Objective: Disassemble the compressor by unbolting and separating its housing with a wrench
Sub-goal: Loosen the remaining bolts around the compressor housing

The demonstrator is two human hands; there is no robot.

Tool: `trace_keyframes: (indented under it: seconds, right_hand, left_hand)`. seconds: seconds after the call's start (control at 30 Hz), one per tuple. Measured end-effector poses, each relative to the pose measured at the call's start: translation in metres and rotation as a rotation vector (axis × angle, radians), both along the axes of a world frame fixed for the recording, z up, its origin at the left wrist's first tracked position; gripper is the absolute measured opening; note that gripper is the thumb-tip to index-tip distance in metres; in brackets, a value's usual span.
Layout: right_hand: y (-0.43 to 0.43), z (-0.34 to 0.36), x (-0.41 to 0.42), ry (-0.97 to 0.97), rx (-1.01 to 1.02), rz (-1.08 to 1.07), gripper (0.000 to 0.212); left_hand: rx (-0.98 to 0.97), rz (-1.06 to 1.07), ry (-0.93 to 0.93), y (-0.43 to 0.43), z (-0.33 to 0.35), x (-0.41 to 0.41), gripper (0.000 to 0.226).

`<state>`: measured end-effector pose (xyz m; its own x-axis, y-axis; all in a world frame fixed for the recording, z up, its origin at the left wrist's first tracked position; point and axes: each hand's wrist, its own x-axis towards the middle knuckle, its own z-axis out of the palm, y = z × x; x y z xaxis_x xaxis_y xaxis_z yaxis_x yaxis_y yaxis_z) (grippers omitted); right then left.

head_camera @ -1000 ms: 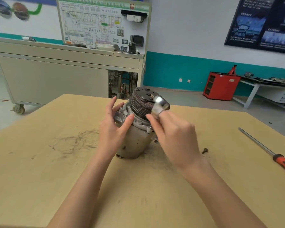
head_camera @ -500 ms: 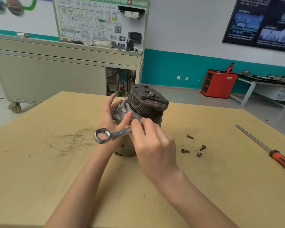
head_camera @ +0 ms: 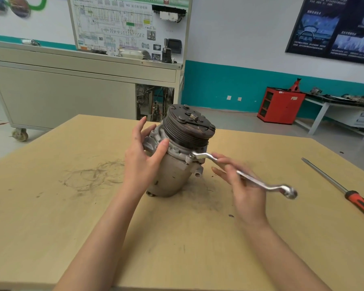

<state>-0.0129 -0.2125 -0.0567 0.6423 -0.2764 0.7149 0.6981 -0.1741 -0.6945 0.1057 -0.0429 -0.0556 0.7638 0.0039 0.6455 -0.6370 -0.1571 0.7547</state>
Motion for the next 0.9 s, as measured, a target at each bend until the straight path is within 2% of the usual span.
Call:
trace_keyframes:
  seconds: [0.07, 0.1, 0.17, 0.23, 0.33, 0.47, 0.6, 0.77, 0.9]
  right_hand:
    - [-0.016, 0.006, 0.012, 0.268, 0.392, 0.209, 0.035]
    - [-0.023, 0.011, 0.019, 0.357, 0.481, 0.271, 0.04]
    - [-0.033, 0.024, 0.029, 0.414, 0.51, 0.308, 0.039]
    - [-0.034, 0.034, 0.03, 0.384, 0.396, 0.233, 0.033]
    - [-0.026, 0.047, 0.012, 0.307, 0.083, 0.028, 0.026]
    - [0.002, 0.048, -0.019, 0.262, -0.225, -0.166, 0.024]
    - [0.032, 0.036, -0.024, -0.018, -0.583, -0.467, 0.021]
    - [0.052, 0.031, -0.017, -0.223, -0.833, -0.685, 0.023]
    - [0.072, 0.034, -0.007, -0.234, -1.017, -0.938, 0.016]
  left_hand:
    - [0.001, 0.005, 0.003, 0.0, 0.0, 0.001, 0.065]
    - [0.002, 0.008, 0.0, -0.001, 0.0, 0.001, 0.065]
    - [-0.002, 0.005, 0.0, -0.001, 0.0, 0.001, 0.064]
    - [-0.004, -0.001, 0.001, -0.001, -0.001, 0.001, 0.064]
    - [0.001, 0.002, -0.005, 0.0, 0.0, 0.001, 0.065]
    - [0.007, 0.003, -0.002, 0.0, 0.0, 0.0, 0.064]
    - [0.013, 0.013, -0.007, 0.0, 0.001, -0.002, 0.064]
    - [0.01, 0.005, -0.007, 0.0, 0.002, -0.002, 0.066]
    - [-0.014, 0.002, -0.019, -0.002, 0.004, -0.001, 0.07]
